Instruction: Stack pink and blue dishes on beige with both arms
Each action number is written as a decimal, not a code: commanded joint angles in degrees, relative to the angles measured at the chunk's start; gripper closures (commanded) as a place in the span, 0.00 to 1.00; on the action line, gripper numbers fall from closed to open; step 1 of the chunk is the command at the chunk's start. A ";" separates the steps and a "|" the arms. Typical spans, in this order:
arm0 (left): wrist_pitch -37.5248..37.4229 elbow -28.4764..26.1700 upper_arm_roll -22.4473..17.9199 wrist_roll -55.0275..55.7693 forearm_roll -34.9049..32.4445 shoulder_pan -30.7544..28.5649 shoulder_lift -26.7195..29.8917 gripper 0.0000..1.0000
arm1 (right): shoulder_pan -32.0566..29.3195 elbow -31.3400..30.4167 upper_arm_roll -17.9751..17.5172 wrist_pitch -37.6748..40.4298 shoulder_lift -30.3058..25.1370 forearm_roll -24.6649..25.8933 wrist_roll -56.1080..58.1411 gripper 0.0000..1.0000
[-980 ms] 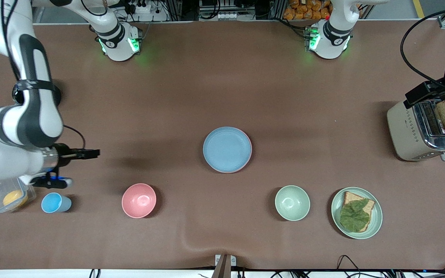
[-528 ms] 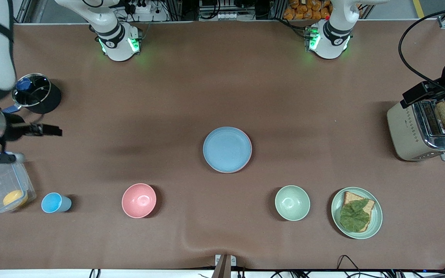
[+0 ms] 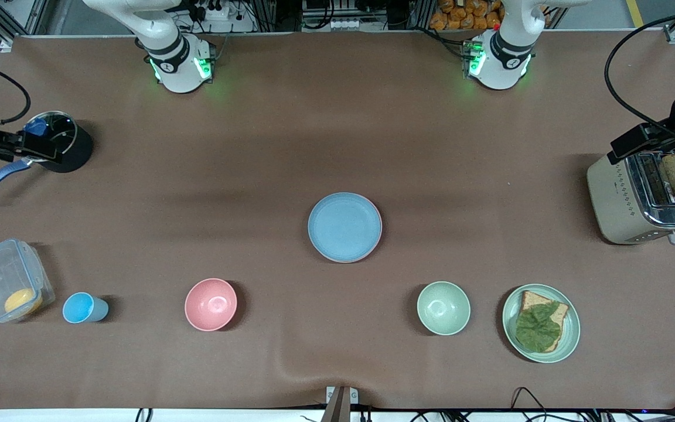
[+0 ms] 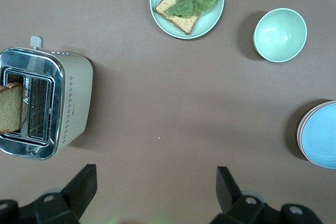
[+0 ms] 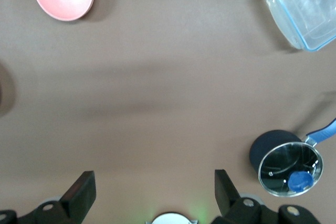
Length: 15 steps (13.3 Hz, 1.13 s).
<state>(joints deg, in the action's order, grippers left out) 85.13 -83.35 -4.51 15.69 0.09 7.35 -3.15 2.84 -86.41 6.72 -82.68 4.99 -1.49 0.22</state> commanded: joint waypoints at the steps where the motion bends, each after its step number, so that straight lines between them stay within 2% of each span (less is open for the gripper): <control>1: -0.58 -0.14 0.20 -1.02 0.61 -0.32 0.86 0.00 | 1.29 -0.34 0.92 -1.08 -0.16 1.23 -1.28 0.00; 15: -2.51 0.04 0.12 -1.28 0.35 -0.41 1.56 0.00 | 1.90 1.42 0.75 -1.43 0.63 0.44 -1.37 0.00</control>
<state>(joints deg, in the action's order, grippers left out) 83.77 -82.92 -4.50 15.69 0.09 7.34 -2.83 4.04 -86.03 6.91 -84.49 5.15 -1.40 -0.02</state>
